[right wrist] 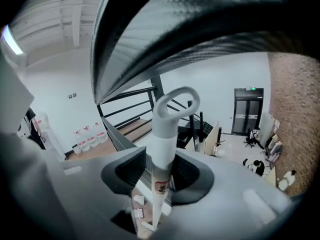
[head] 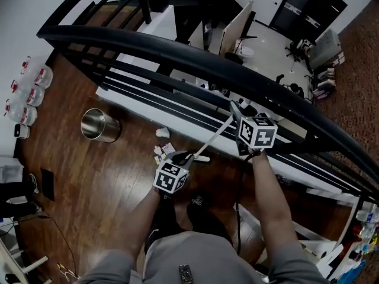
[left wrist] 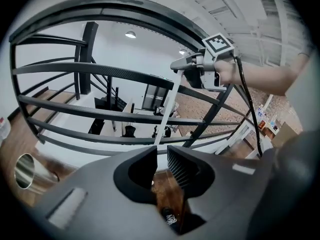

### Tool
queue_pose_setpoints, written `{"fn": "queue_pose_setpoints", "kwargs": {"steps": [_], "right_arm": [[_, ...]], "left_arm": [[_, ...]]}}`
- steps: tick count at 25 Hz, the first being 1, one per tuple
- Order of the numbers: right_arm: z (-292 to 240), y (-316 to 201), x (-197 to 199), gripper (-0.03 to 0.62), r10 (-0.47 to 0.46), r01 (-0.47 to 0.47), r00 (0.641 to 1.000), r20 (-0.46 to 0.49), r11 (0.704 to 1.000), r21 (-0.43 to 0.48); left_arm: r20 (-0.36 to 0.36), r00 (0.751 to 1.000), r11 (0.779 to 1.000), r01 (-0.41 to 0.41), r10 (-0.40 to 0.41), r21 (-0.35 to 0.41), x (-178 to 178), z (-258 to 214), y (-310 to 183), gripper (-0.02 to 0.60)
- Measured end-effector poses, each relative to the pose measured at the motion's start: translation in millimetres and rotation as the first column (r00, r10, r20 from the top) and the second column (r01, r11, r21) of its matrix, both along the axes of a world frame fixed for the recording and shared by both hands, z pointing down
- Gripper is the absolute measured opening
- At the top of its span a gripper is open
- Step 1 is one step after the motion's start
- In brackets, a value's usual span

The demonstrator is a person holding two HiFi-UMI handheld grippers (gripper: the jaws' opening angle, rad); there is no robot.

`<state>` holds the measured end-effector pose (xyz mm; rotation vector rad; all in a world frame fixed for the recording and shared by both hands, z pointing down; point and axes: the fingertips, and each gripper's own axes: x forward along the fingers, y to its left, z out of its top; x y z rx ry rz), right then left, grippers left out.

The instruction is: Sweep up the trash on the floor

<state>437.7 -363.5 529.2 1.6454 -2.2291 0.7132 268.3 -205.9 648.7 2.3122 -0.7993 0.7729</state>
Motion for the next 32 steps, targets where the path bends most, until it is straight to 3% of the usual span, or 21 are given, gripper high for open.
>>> {"fn": "queue_pose_setpoints", "kwargs": {"steps": [3,8,13,15,20,25,32], "right_arm": [[0.0,1.8,-4.5,0.211,0.003,-0.003,0.999,0.038,1.000,0.006],[0.8,18.5,-0.6,0.257,0.039,-0.039,0.998,0.056,0.999,0.000],[-4.2,51.7,6.6,0.256,0.060,-0.060,0.996,0.071,0.998,-0.013],[-1.7,70.3,-3.7,0.194,0.053,-0.050,0.994,0.098,0.998,-0.029],[-35.9,112.0,-60.8,0.005,-0.002,-0.005,0.989,0.146,0.999,0.049],[-100.0,170.1,-130.4,0.000,-0.071,0.052,0.991,0.118,0.987,0.154],[-155.9,267.0,-254.4,0.000,-0.095,0.077,0.993,0.063,0.968,0.240]], "left_arm": [[0.006,1.000,1.000,0.022,-0.022,0.007,-12.7,-7.8,1.3,0.066],[-0.014,0.995,0.995,0.097,-0.096,0.027,-36.0,-26.7,2.6,0.060],[-0.008,0.988,0.985,0.157,-0.157,0.064,-56.0,-45.7,4.9,0.049],[0.008,0.985,0.981,0.174,-0.175,0.083,-69.0,-52.5,4.8,0.039],[-0.014,0.976,0.956,0.217,-0.219,0.196,-112.3,-102.4,6.8,0.008],[-0.099,0.978,0.937,0.206,-0.185,0.283,-152.8,-169.2,43.4,0.006],[-0.169,0.985,0.912,0.103,-0.038,0.398,-226.6,-236.0,128.4,0.007]]}}
